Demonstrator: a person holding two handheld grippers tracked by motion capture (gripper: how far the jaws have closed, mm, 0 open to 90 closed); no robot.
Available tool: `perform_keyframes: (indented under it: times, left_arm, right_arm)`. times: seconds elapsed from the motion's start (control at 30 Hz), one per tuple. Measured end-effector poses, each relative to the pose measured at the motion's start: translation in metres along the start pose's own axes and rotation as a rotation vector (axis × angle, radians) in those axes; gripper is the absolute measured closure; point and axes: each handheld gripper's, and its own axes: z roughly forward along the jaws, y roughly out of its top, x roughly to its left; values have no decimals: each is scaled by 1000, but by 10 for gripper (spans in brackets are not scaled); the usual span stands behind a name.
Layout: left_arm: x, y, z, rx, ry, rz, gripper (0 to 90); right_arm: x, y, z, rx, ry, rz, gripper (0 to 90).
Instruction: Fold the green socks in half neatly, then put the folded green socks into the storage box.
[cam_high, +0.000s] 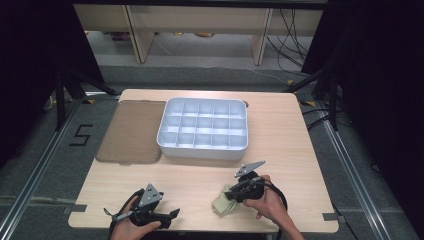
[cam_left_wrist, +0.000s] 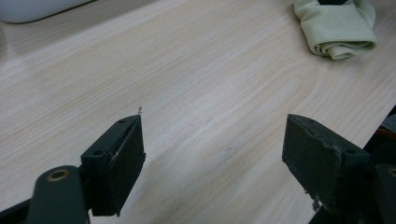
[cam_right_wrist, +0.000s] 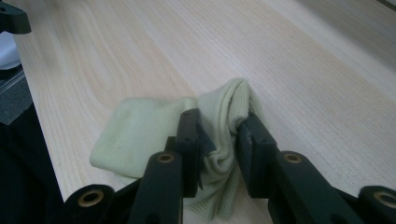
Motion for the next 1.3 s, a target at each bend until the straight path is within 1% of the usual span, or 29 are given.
perform_keyframes:
  times: [0.1, 0.17, 0.33, 0.47, 0.5, 0.53, 0.57, 0.6, 0.63, 0.67, 0.7, 0.73, 0.77, 0.8, 0.83, 0.87, 0.9, 0.93, 0.97, 1.0, 1.03, 1.07, 1.1, 1.13, 1.17, 1.2, 1.23, 1.27, 1.3]
  left_arm:
    - [2, -1, -3, -6, 4, 16, 201]
    - [2, -2, -3, -12, 3, -6, 201]
    - [3, -2, -4, -10, 12, -6, 201]
    - [5, -1, -6, 18, 14, 19, 201]
    - [5, -2, -4, 24, 34, 7, 201]
    - [5, -2, -4, 24, 34, 7, 201]
    - [4, -2, -4, 20, 32, 8, 201]
    - [3, -2, -3, 7, 17, -5, 201]
    - [5, -2, -5, 26, 26, 22, 201]
    - [5, -2, -4, 29, 33, 13, 201]
    - [6, -2, -4, 24, 39, 12, 201]
    - [6, -2, -5, 21, 31, 2, 201]
    - [8, -2, -7, 34, 20, 32, 201]
    - [7, -3, -6, 28, 22, 16, 201]
    - [7, -3, -6, 35, 22, 14, 201]
    - [8, -2, -7, 40, 23, 30, 201]
    - [6, -3, -5, 23, 26, 11, 201]
    - [6, -3, -5, 23, 26, 11, 201]
    - [7, -3, -6, 44, 20, 27, 201]
    - [7, -3, -5, 30, 25, 13, 201]
    - [8, -2, -6, 41, 22, 25, 201]
    - [8, -2, -7, 48, 26, 24, 201]
    - [7, -3, -5, 16, 27, 1, 201]
    - [9, -3, -5, 30, 41, 19, 201]
    - [9, -3, -6, 36, 27, 14, 201]
    - [11, -3, -7, 49, 27, 33, 201]
    - [10, -3, -6, 38, 25, 8, 201]
    - [10, -2, -6, 33, 25, 15, 201]
    - [9, -2, -5, 15, 27, 2, 201]
  right_arm:
    - [0, 0, 0, 0, 0, 0, 727]
    - [1, 0, -1, 3, -10, 10, 726]
    - [2, 0, -1, 3, -13, 9, 726]
    - [2, 0, -1, 4, -17, 7, 727]
    - [5, 0, -2, 12, -15, 40, 730]
    - [5, 0, -2, 12, -15, 40, 730]
    - [3, 1, -2, 1, -21, 6, 731]
    - [4, 1, -4, 4, -23, 11, 731]
    - [4, 2, -5, -2, -16, 0, 732]
    - [8, 4, -9, -9, -19, -6, 732]
    - [8, 4, -9, -9, -19, -6, 732]
    - [9, 6, -10, -11, -19, -19, 733]
    - [11, 7, -12, -10, -27, -27, 733]
    - [14, 9, -14, -16, -28, -42, 734]
    - [14, 9, -14, -16, -28, -42, 734]
    - [16, 10, -16, -15, -34, -45, 733]
    - [18, 12, -19, -20, -22, -70, 734]
    - [18, 12, -19, -20, -22, -70, 734]
    - [20, 13, -21, -13, -23, -60, 734]
    - [21, 14, -23, -18, -32, -52, 734]
    - [21, 14, -25, -31, -27, -55, 734]
    - [20, 16, -28, -31, -27, -83, 734]
    - [20, 15, -29, -38, -38, -64, 734]
    - [19, 16, -33, -32, -40, -74, 734]
    - [18, 17, -35, -28, -48, -70, 734]
    - [18, 17, -37, -23, -60, -61, 734]
    - [17, 18, -38, -23, -67, -67, 734]
    - [16, 19, -42, -6, -82, -57, 735]
    - [15, 20, -43, -6, -92, -58, 735]
